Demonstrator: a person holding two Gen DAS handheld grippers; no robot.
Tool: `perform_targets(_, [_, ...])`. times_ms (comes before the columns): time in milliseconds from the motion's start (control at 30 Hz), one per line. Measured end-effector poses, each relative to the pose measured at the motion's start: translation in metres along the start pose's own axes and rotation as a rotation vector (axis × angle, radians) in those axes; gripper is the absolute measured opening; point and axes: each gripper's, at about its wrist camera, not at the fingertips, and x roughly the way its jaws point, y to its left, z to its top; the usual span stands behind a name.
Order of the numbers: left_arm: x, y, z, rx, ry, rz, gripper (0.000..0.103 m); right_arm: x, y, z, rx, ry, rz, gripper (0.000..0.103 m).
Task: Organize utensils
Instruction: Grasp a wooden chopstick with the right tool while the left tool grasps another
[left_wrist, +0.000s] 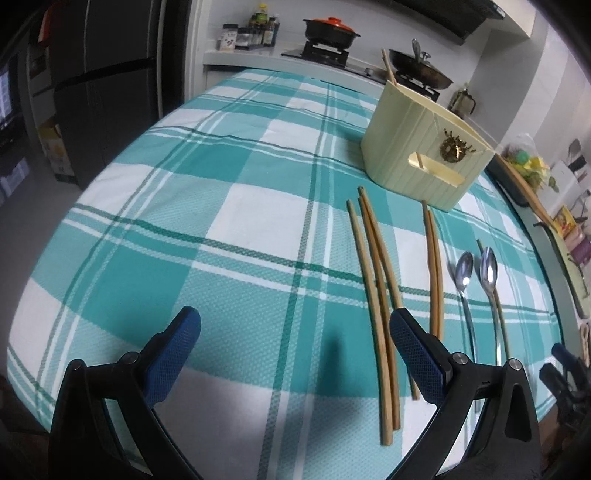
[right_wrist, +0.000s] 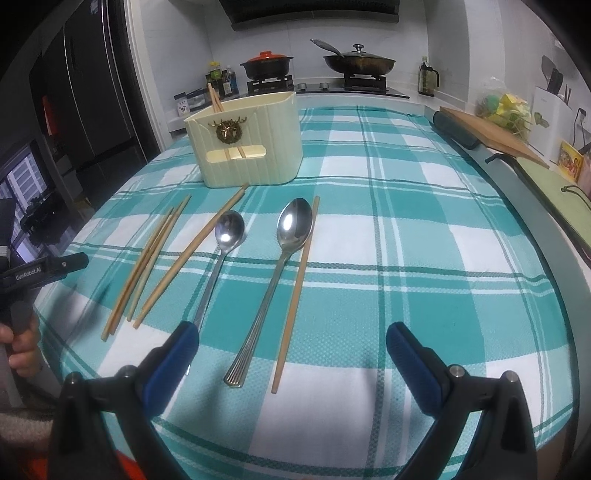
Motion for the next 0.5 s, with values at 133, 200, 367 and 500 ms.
perform_targets(133, [0.027,-0.007,0.015,-0.010,0.025,0.016,0.102,0.007,0.000,0.001,0.012,0.018,0.001,0.103])
perform_targets(200, [0.036,-0.011,0.019,-0.017,0.033,0.005,0.102,0.009,0.001,0.000,0.018,0.029,0.008,0.103])
perform_targets(367, [0.055,-0.023,0.027,0.008,0.044,0.026,0.102,0.009,0.003,-0.007,0.011,0.045,0.012,0.103])
perform_targets(500, [0.063,-0.031,0.026,0.054,0.046,0.073,0.102,0.006,0.000,-0.008,0.027,0.046,0.015,0.103])
